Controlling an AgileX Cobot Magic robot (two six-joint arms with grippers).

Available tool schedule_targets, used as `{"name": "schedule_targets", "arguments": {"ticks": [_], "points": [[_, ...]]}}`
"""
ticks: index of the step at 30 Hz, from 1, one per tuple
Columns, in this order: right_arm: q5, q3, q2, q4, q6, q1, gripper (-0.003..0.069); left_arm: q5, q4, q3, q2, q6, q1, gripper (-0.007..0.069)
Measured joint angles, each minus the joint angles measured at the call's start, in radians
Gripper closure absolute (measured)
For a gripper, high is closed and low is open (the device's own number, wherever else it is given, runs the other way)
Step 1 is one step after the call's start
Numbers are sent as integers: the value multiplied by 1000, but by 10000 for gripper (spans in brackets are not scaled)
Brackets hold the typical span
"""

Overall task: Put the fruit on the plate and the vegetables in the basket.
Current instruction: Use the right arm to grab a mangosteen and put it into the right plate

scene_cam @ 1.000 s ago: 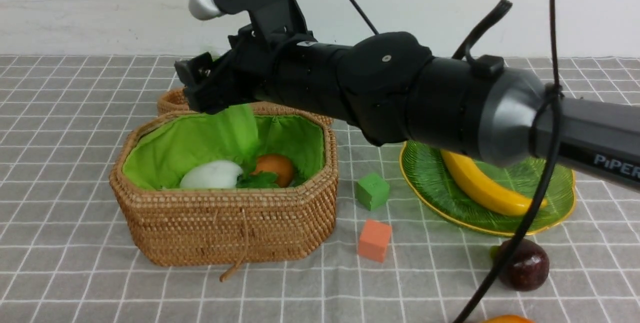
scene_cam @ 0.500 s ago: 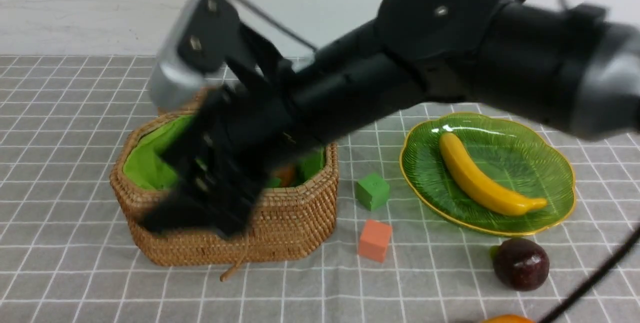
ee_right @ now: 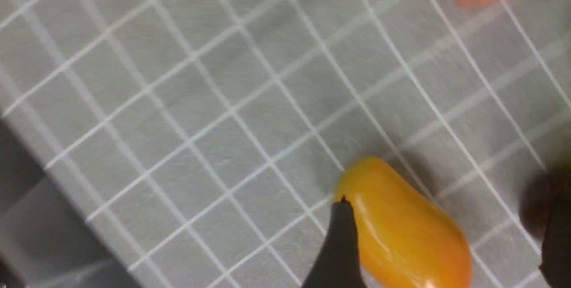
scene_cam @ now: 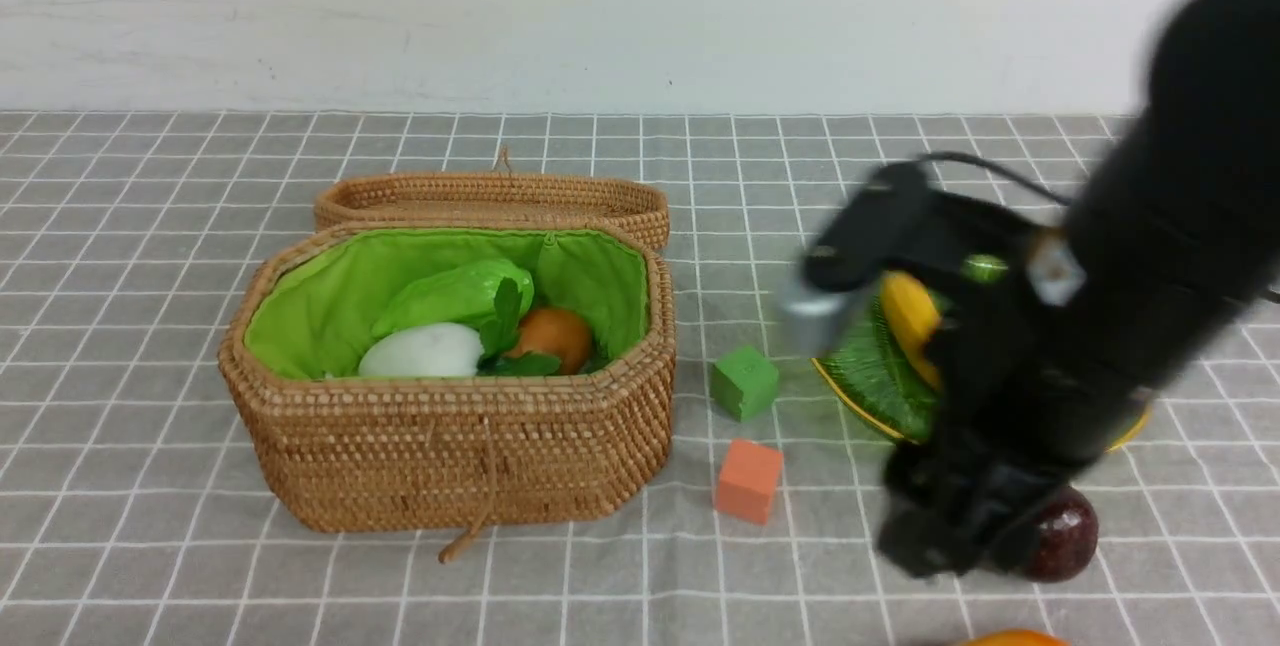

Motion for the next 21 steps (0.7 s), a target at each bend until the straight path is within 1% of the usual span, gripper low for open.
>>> {"name": "schedule_targets", "arguments": {"ticks": [1,2,3,4,5,7,10,12,14,18,21], "points": [[-42,40,-19,0,37,-45,99,0,0,0,0,0,0,386],[-58,48,-22,0,45,-54,99,0,0,0,0,0,0,386],[-112,98,-36,0,106,-134,95,0,0,0,0,0,0,386],[-138,133,-37,-1,133,-175,91,0,0,0,0,0,0,386],[-153,140,-37,-1,139,-185,89,0,0,0,0,0,0,386],[-251,229,-15,0,205,-330,75,0,0,0,0,0,0,386],[-318,276,30,37,211,-419,74,0,0,0,0,0,0,386],[-362,282,73,81,203,-452,72,0,0,0,0,0,0,386],[-401,284,106,119,177,-458,71,0,0,0,0,0,0,386],[-472,284,166,154,149,-458,71,0,0,0,0,0,0,386],[-501,284,209,154,145,-458,71,0,0,0,0,0,0,386]]}}
